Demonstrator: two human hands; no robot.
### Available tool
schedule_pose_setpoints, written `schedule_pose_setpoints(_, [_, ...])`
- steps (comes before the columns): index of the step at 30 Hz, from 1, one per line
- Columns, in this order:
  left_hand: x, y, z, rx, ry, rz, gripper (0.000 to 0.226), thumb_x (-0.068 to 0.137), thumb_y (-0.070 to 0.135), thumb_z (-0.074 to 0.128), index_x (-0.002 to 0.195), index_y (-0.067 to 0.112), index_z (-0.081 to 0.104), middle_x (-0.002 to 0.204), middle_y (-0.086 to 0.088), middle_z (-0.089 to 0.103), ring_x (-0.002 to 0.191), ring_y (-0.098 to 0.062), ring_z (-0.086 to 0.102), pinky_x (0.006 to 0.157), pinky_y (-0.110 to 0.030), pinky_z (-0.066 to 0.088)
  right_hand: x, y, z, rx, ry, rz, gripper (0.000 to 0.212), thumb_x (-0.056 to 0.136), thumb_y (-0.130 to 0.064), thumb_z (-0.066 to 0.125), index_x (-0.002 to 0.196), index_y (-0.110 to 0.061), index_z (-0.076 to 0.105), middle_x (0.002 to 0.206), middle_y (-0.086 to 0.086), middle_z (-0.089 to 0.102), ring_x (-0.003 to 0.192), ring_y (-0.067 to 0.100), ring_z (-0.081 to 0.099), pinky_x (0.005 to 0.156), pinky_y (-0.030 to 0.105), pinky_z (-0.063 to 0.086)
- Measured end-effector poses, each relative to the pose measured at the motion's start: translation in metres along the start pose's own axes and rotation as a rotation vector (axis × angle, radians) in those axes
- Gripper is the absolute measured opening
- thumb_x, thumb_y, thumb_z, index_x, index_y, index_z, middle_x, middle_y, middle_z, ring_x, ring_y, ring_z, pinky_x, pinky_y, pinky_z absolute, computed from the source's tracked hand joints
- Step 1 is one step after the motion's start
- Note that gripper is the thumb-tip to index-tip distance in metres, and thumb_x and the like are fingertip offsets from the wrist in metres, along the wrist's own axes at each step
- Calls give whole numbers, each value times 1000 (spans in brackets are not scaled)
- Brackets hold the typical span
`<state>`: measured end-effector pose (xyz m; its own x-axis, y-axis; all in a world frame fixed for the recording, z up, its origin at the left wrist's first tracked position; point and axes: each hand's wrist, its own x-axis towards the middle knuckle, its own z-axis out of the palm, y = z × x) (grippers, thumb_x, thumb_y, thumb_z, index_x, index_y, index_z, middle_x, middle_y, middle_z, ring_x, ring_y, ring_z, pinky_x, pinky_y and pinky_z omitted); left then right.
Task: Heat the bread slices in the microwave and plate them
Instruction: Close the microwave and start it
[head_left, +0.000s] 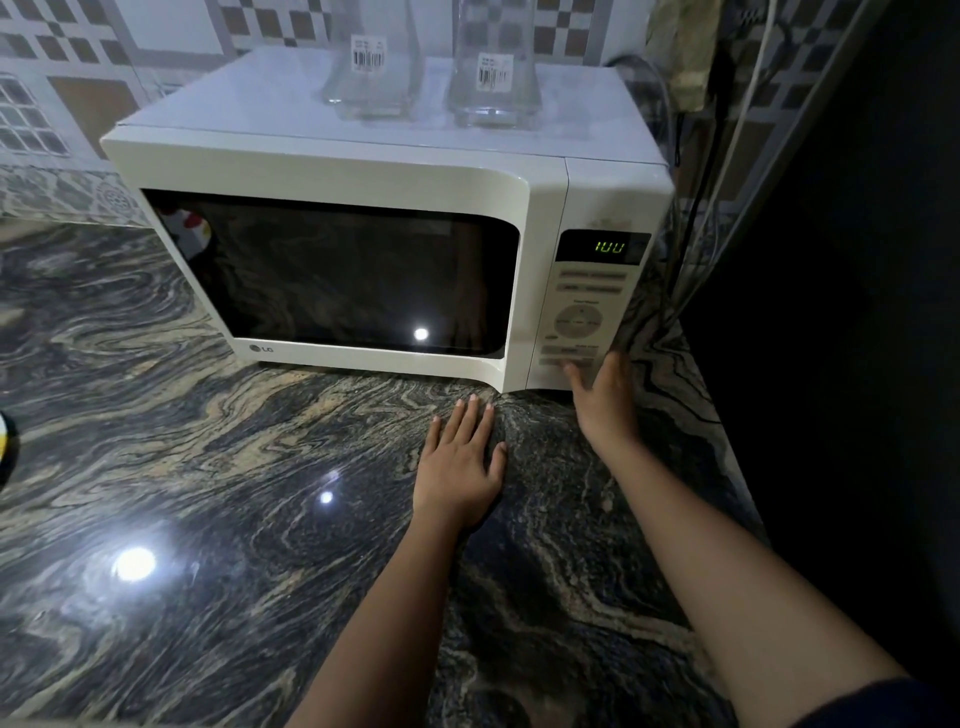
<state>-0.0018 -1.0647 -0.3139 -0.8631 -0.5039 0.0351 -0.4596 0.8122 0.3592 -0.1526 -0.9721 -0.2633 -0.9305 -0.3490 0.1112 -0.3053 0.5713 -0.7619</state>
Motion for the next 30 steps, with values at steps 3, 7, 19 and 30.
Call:
schedule_pose_setpoints(3, [0,-1,1,-1,0,3,57,98,45,20,150,27,5,159,6,-3,145,-8,-10,120,-35,-6,-1,-2,0,-14,28,-15,60,93,-29,55,139,1,30,142,19,36,131,31,35,105,35,30])
schedule_pose_setpoints(7, [0,0,1,3,5,-1,57,98,44,21,150,26,7,159,5,-1,146,-9,-9,120,-35,-6,-1,-6,-6,21,4,7,56,91,-30,57,134,-1,35,137,18,41,126,31,40,99,36,35])
schedule_pose_setpoints(19, [5,22,-20,-150,-84,-93,58,98,28,35,149,8,17,157,-10,14,146,-23,12,118,-31,8,-6,-59,-51,47,77,-61,53,97,-26,46,140,0,30,145,16,35,133,28,35,101,27,28])
schedule_pose_setpoints(30, [53,69,-111,-715,516,-29,17,94,13,49,97,4,63,89,-6,59,83,-17,54,68,-15,32,22,-135,-102,-162,340,-658,48,95,-25,35,135,0,44,139,18,46,132,30,41,112,39,32])
